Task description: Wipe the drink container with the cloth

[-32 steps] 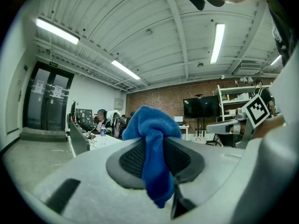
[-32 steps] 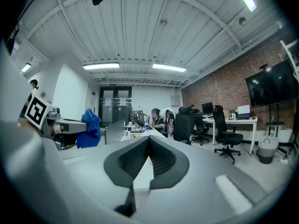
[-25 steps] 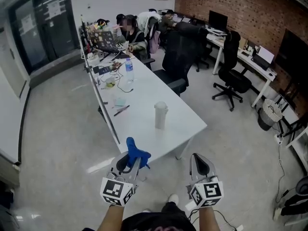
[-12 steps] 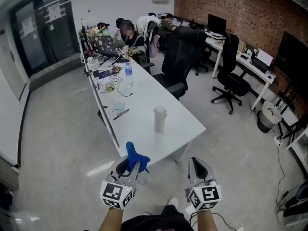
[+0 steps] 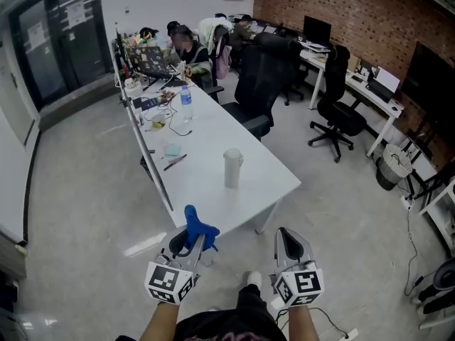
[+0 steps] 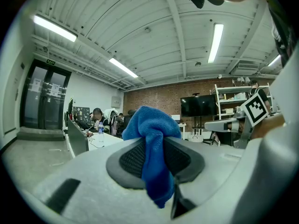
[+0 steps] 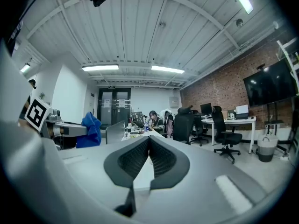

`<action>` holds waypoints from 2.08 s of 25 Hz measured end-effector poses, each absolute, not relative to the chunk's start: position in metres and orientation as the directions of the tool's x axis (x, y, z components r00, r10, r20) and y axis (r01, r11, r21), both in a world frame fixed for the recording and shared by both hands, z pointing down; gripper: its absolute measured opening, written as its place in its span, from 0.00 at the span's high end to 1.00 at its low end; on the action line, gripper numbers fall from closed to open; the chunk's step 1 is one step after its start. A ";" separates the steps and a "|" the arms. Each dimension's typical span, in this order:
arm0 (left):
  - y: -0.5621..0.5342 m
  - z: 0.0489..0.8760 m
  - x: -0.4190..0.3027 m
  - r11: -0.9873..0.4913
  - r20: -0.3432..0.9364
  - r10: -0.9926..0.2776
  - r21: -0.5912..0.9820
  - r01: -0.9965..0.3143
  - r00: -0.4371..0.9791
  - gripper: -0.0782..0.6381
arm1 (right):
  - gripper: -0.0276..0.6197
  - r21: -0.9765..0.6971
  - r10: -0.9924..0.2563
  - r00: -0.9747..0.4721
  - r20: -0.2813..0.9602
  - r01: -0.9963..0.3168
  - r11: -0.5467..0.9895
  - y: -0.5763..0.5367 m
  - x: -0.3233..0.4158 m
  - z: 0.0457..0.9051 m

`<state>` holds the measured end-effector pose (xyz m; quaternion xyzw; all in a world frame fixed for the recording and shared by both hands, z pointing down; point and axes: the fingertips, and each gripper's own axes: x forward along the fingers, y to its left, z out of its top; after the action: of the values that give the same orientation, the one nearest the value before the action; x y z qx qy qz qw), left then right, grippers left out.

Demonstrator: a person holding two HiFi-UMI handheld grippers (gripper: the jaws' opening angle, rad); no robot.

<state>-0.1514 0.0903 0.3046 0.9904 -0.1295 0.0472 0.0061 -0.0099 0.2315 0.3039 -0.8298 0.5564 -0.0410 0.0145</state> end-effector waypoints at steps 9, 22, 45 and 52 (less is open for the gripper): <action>0.074 0.307 -0.135 -0.968 0.098 -0.249 0.000 -0.250 0.964 0.76 | 0.95 -0.078 -0.926 0.376 0.041 -0.922 -0.379 0.209 0.005 0.305; 0.033 0.322 -0.077 -0.960 0.136 -0.274 0.024 -0.279 0.952 0.76 | 0.96 -0.086 -0.936 0.345 0.069 -0.933 -0.350 0.165 0.060 0.317; -0.040 0.341 0.067 -0.909 0.202 -0.401 0.030 -0.415 0.893 0.76 | 0.96 -0.158 -0.976 0.200 0.085 -0.964 -0.212 0.065 0.216 0.334; -0.047 0.346 0.084 -0.888 0.215 -0.445 0.024 -0.460 0.869 0.76 | 0.95 -0.175 -0.985 0.146 0.091 -0.971 -0.160 0.050 0.240 0.342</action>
<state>0.0845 -0.0475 0.3462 0.9661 -0.2342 0.1022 0.0374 0.2400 0.0500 0.3422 -0.7560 0.6470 -0.0920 0.0371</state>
